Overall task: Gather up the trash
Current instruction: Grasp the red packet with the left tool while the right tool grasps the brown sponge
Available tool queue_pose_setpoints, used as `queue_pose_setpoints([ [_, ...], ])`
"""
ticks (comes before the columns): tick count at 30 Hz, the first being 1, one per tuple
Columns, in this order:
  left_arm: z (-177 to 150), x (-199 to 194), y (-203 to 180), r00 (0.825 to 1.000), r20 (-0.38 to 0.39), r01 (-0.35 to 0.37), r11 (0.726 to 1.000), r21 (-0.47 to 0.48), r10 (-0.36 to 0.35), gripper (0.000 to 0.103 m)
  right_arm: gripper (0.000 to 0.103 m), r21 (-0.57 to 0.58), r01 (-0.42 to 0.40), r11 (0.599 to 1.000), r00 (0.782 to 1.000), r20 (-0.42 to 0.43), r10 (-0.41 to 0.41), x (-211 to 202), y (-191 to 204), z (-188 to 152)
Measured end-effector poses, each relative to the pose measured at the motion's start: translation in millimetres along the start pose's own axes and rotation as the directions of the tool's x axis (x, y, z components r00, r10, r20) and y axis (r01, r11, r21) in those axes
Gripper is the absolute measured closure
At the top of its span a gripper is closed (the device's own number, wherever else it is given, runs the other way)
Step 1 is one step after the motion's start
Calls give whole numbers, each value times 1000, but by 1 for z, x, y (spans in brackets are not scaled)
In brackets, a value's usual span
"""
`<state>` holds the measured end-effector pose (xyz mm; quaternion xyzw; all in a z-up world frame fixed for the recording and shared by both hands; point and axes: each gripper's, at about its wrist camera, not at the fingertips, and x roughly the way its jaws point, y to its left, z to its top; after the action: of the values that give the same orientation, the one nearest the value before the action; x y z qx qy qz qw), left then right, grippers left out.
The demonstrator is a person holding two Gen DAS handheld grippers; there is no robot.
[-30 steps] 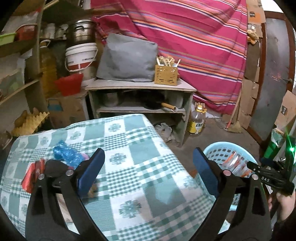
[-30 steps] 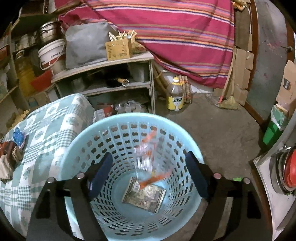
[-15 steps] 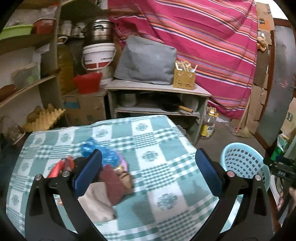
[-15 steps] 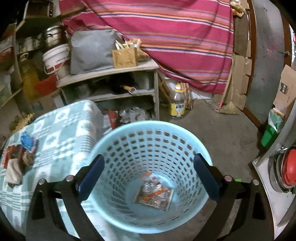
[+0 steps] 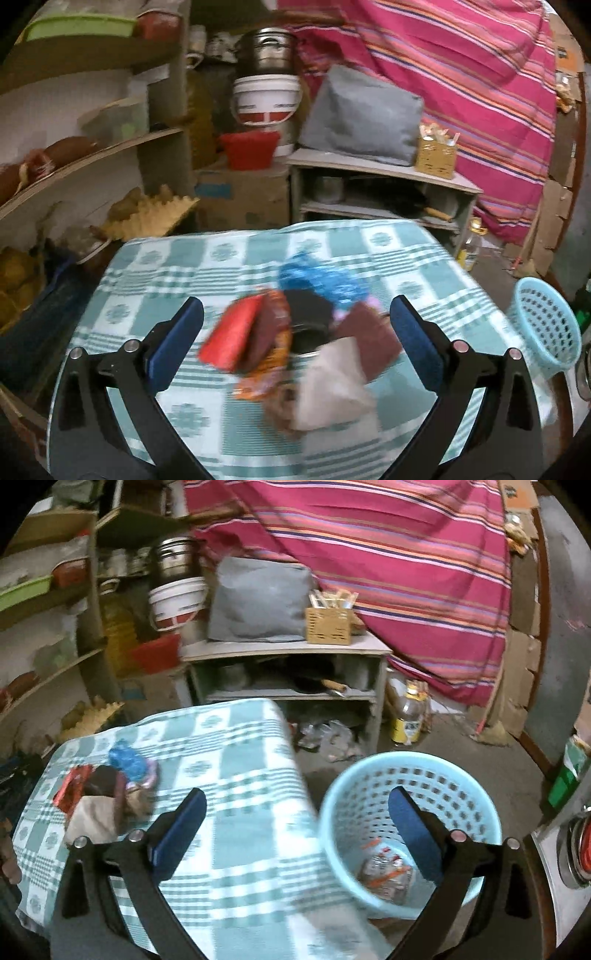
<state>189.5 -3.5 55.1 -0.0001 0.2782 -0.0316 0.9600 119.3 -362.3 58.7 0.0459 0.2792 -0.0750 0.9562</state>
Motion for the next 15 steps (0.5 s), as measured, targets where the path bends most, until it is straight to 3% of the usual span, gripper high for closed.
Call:
queue_pose_setpoints([
  [8, -17, 24, 68, 995, -61, -80, 995, -63, 77, 6, 5, -109, -22, 994, 1000, -17, 20, 21, 61, -19],
  [15, -34, 56, 95, 986, -158, -79, 991, -111, 61, 6, 5, -163, -20, 986, 996, -93, 5, 59, 83, -47],
])
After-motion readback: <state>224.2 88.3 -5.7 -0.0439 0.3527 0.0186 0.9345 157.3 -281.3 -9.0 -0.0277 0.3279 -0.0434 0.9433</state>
